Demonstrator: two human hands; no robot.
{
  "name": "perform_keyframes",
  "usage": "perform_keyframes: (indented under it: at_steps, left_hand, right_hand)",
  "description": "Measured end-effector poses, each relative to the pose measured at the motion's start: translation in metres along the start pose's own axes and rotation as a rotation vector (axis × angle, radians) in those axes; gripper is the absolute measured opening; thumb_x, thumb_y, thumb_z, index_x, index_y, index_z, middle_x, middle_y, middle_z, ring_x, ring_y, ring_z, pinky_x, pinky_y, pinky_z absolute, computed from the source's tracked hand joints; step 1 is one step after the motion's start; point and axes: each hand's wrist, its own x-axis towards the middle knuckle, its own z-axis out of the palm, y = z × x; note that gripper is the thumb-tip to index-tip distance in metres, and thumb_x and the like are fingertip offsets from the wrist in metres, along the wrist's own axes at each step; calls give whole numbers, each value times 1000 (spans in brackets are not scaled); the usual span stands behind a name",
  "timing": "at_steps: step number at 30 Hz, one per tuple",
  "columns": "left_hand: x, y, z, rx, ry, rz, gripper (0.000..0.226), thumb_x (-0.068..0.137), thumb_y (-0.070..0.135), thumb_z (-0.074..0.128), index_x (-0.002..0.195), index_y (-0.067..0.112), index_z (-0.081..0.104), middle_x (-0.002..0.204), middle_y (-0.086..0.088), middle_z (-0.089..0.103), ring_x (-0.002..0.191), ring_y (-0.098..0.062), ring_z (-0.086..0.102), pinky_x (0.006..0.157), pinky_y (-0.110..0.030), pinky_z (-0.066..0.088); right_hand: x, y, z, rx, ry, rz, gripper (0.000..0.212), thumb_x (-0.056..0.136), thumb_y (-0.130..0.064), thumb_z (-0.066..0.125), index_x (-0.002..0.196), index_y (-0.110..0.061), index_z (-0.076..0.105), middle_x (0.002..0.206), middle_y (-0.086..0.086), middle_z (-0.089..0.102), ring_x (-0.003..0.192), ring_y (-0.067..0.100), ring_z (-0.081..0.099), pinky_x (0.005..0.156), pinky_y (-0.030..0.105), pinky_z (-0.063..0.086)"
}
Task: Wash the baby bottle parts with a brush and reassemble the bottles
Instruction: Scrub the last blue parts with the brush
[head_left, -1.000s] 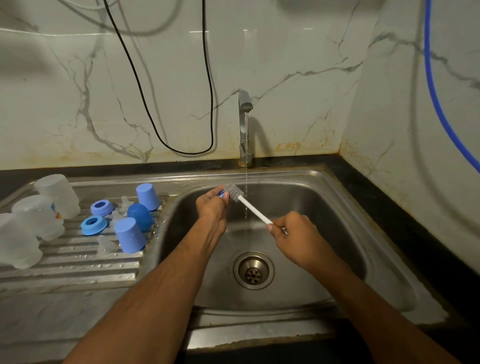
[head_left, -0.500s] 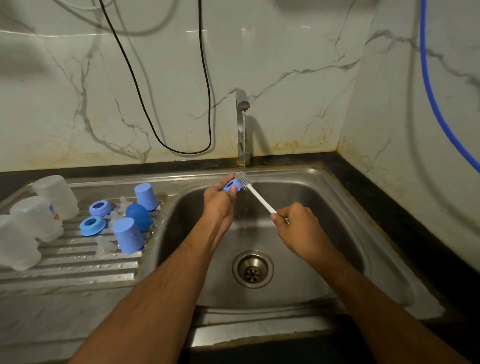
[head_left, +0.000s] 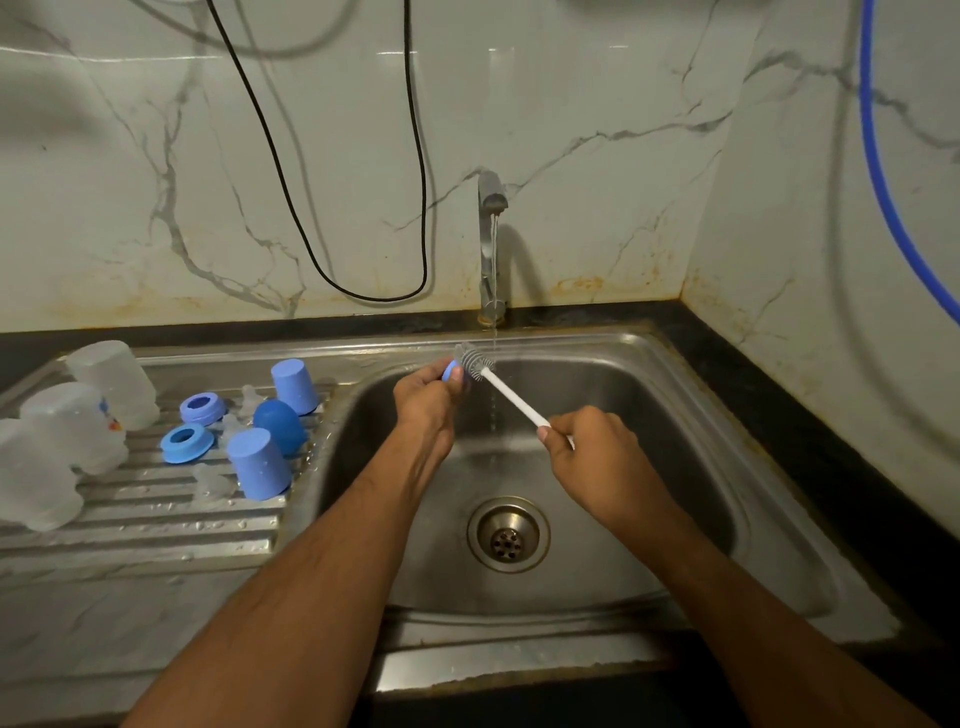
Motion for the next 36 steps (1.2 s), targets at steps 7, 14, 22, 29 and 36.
perform_keyframes:
  at_steps: [7, 14, 22, 29, 36]
  left_hand:
    - [3, -3, -4, 130, 74, 96, 35, 86, -9, 67, 116, 7, 73, 111, -4, 72, 105, -15, 67, 93, -30, 57]
    - [-4, -2, 4, 178, -33, 145, 40, 87, -11, 66, 118, 12, 72, 111, 4, 69, 98, -7, 65, 81, -20, 59]
    - [5, -4, -10, -65, 52, -34, 28, 86, -7, 69, 112, 5, 72, 108, -12, 72, 98, -20, 71, 85, -29, 60]
    - [7, -1, -6, -145, -41, -91, 23, 90, -7, 64, 113, -5, 69, 103, -16, 72, 97, -23, 69, 95, -34, 56]
    - [2, -1, 0, 83, -48, 49, 37, 89, -11, 61, 120, 7, 70, 112, -5, 69, 102, -15, 67, 81, -22, 60]
  right_hand:
    - [-6, 0, -7, -6, -68, -14, 27, 103, -36, 55, 110, -18, 74, 78, -5, 64, 72, 8, 61, 62, 23, 49]
    - [4, 1, -6, -5, -16, 50, 33, 102, -39, 54, 114, -14, 72, 89, 1, 67, 79, 16, 65, 75, 36, 58]
    - [-3, 4, -7, 28, -26, 21, 32, 102, -35, 57, 108, -9, 74, 88, 3, 71, 79, 18, 66, 77, 39, 59]
    - [-6, -1, -8, 8, -41, 0, 30, 103, -34, 55, 109, -12, 75, 83, 1, 70, 74, 15, 66, 71, 34, 58]
    - [2, -1, -6, -3, -37, 22, 30, 103, -35, 55, 112, -13, 74, 87, 2, 68, 81, 19, 66, 77, 37, 58]
